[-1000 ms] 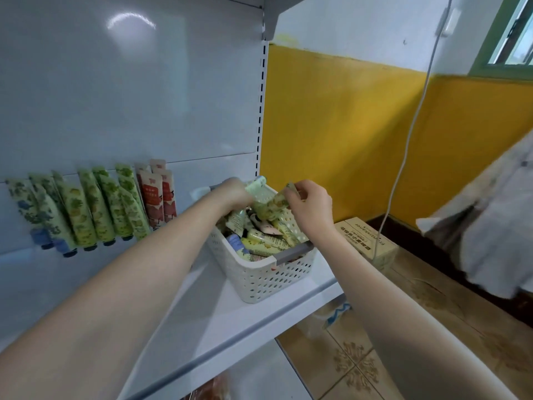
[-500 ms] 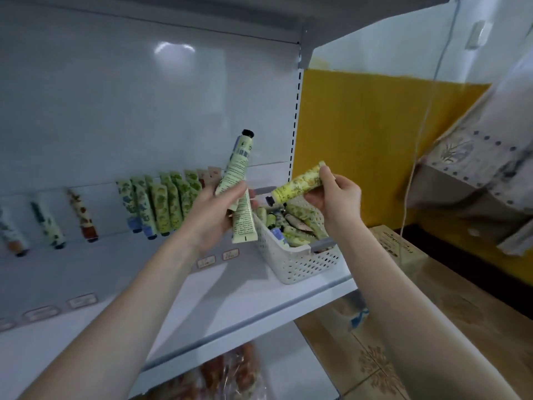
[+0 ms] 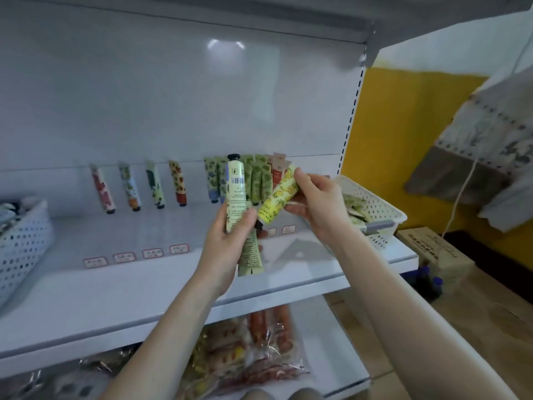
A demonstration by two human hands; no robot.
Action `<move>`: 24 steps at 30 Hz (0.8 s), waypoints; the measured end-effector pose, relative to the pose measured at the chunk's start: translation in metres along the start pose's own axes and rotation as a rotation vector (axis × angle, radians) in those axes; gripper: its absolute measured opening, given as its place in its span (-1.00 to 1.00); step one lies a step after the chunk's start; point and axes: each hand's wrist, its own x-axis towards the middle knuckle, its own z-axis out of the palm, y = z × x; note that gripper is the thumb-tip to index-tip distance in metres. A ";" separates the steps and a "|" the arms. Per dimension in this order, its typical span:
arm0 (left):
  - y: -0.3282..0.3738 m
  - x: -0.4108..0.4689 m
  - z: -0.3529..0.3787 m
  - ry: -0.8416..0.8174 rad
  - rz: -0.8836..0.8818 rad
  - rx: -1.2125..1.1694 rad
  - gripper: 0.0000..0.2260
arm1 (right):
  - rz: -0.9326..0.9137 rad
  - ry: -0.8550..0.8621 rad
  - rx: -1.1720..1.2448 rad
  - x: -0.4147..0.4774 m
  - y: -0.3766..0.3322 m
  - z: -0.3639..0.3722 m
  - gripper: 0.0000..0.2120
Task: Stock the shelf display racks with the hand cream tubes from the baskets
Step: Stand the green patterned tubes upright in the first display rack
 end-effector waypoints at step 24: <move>-0.031 -0.007 -0.079 0.179 -0.108 0.045 -0.76 | 0.126 0.020 -0.218 0.004 0.057 0.041 -0.88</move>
